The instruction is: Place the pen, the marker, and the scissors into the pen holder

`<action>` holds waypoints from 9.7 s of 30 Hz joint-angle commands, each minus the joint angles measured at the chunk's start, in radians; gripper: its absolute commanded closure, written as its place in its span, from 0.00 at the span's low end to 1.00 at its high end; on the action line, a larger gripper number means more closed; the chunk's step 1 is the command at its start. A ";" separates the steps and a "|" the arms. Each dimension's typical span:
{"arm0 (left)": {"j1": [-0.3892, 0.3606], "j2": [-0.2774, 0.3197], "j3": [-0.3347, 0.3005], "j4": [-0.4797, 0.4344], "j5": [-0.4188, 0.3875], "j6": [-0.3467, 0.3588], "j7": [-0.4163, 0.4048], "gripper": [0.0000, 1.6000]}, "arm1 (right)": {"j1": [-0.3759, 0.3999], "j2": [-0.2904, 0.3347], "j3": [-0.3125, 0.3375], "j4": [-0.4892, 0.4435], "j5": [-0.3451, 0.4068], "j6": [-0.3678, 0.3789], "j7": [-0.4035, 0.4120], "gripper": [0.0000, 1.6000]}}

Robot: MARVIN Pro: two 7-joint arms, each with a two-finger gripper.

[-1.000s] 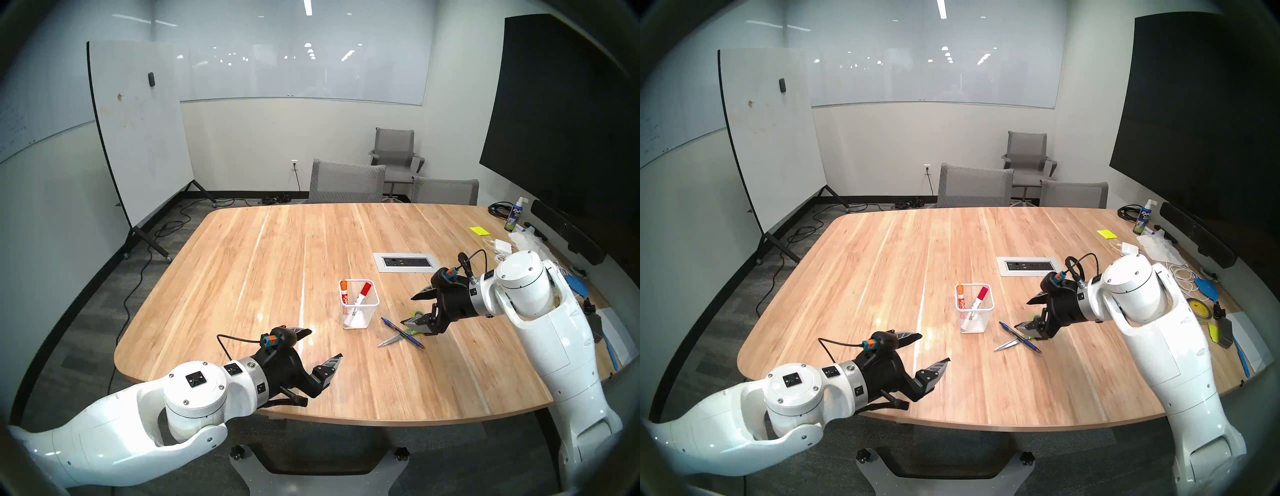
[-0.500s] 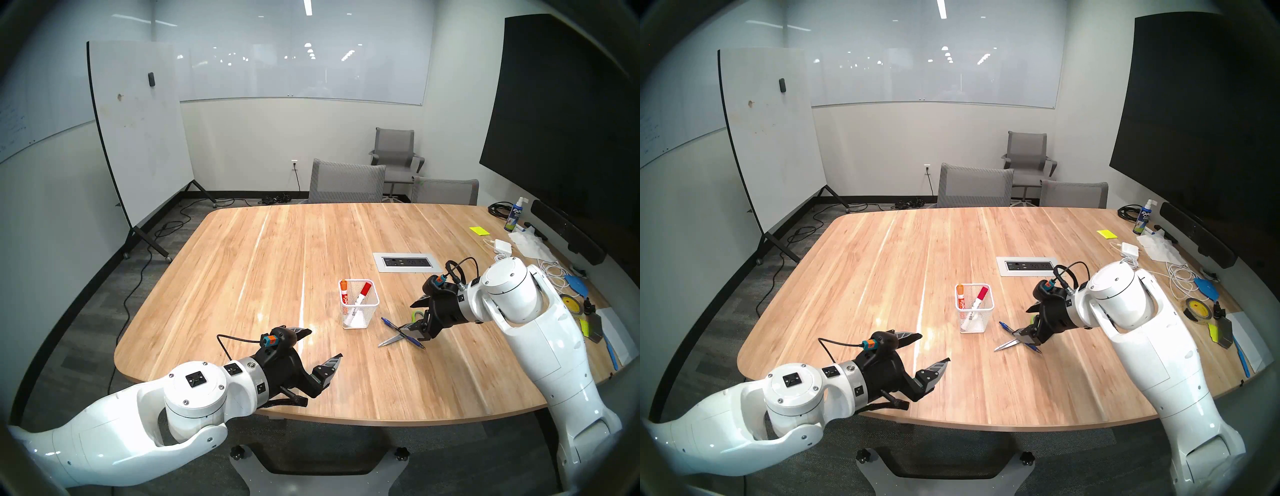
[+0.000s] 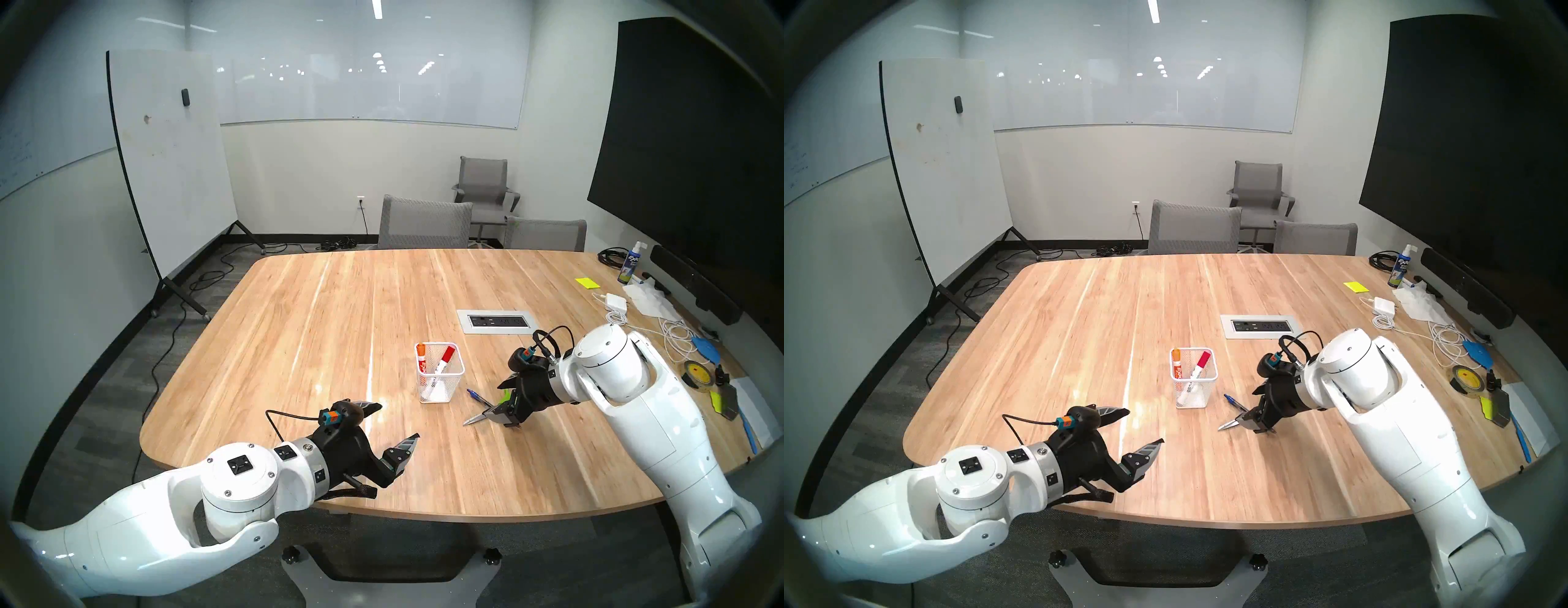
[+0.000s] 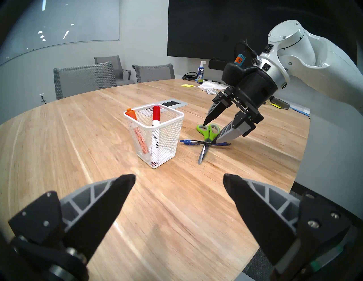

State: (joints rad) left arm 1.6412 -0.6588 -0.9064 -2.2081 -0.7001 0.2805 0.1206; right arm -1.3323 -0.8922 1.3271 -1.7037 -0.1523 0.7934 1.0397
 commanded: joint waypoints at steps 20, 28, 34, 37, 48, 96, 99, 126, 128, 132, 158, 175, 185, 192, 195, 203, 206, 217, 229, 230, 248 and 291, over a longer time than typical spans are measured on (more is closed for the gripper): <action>-0.001 -0.001 -0.002 -0.015 0.001 -0.008 -0.002 0.00 | 0.130 -0.032 -0.080 0.129 0.020 0.028 -0.018 0.00; -0.001 -0.001 -0.002 -0.015 0.001 -0.008 -0.002 0.00 | 0.142 -0.036 -0.098 0.162 0.021 0.021 -0.027 0.00; -0.001 -0.001 -0.002 -0.015 0.001 -0.008 -0.002 0.00 | 0.150 -0.043 -0.106 0.177 0.017 0.021 -0.033 0.00; -0.001 -0.001 -0.002 -0.015 0.001 -0.009 -0.002 0.00 | 0.154 -0.047 -0.109 0.186 0.015 0.019 -0.036 0.00; -0.001 -0.001 -0.002 -0.015 0.001 -0.009 -0.002 0.00 | 0.151 -0.054 -0.111 0.195 0.007 0.023 -0.044 0.00; -0.002 -0.001 -0.002 -0.015 0.000 -0.008 -0.002 0.00 | 0.126 -0.049 -0.039 0.125 0.016 0.052 -0.045 1.00; -0.002 -0.001 -0.002 -0.015 0.000 -0.008 -0.002 0.00 | 0.113 -0.043 -0.011 0.101 0.031 0.051 -0.041 1.00; -0.002 -0.001 -0.001 -0.015 0.000 -0.008 -0.002 0.00 | 0.022 -0.048 0.209 -0.028 0.265 0.002 0.023 1.00; -0.002 -0.001 -0.001 -0.015 0.000 -0.008 -0.002 0.00 | 0.017 -0.043 0.221 -0.022 0.290 -0.018 0.043 1.00; -0.002 -0.001 -0.001 -0.015 0.000 -0.008 -0.002 0.00 | -0.017 -0.036 0.257 -0.014 0.340 -0.106 0.078 1.00; -0.029 -0.006 0.004 -0.010 -0.001 0.016 -0.024 0.00 | -0.098 -0.083 0.307 0.038 0.425 -0.330 0.231 1.00; -0.085 -0.021 -0.010 -0.008 -0.021 0.011 -0.115 0.09 | -0.101 -0.092 0.312 0.037 0.418 -0.336 0.239 1.00; -0.137 -0.070 -0.001 0.026 -0.033 0.032 -0.141 1.00 | -0.102 -0.101 0.314 0.036 0.415 -0.338 0.241 1.00; -0.188 -0.118 0.002 0.067 -0.048 0.064 -0.147 1.00 | -0.104 -0.106 0.310 0.029 0.412 -0.337 0.242 1.00; -0.205 -0.136 0.001 0.081 -0.052 0.078 -0.146 1.00 | -0.107 -0.108 0.308 0.026 0.411 -0.337 0.243 1.00; -0.256 -0.189 -0.003 0.132 -0.070 0.115 -0.147 1.00 | -0.117 -0.114 0.308 0.014 0.410 -0.339 0.250 1.00; -0.263 -0.198 -0.004 0.138 -0.072 0.121 -0.144 1.00 | -0.120 -0.115 0.310 0.011 0.410 -0.339 0.251 1.00; -0.294 -0.231 -0.009 0.151 -0.084 0.151 -0.128 1.00 | -0.130 -0.124 0.309 -0.004 0.405 -0.338 0.251 1.00; -0.331 -0.269 -0.001 0.175 -0.095 0.174 -0.116 1.00 | -0.132 -0.136 0.305 -0.016 0.401 -0.335 0.252 1.00; -0.334 -0.271 0.000 0.178 -0.095 0.174 -0.115 1.00 | -0.132 -0.137 0.305 -0.018 0.400 -0.335 0.252 1.00; -0.347 -0.301 0.007 0.197 -0.102 0.161 -0.111 1.00 | -0.141 -0.156 0.304 -0.047 0.394 -0.321 0.244 1.00; -0.380 -0.367 0.027 0.229 -0.109 0.140 -0.107 1.00 | -0.153 -0.188 0.287 -0.080 0.368 -0.315 0.219 1.00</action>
State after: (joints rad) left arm 1.2788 -1.0045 -0.8785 -1.9643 -0.8115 0.4291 0.0132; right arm -1.4886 -1.0763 1.6178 -1.7628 0.2169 0.4818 1.2608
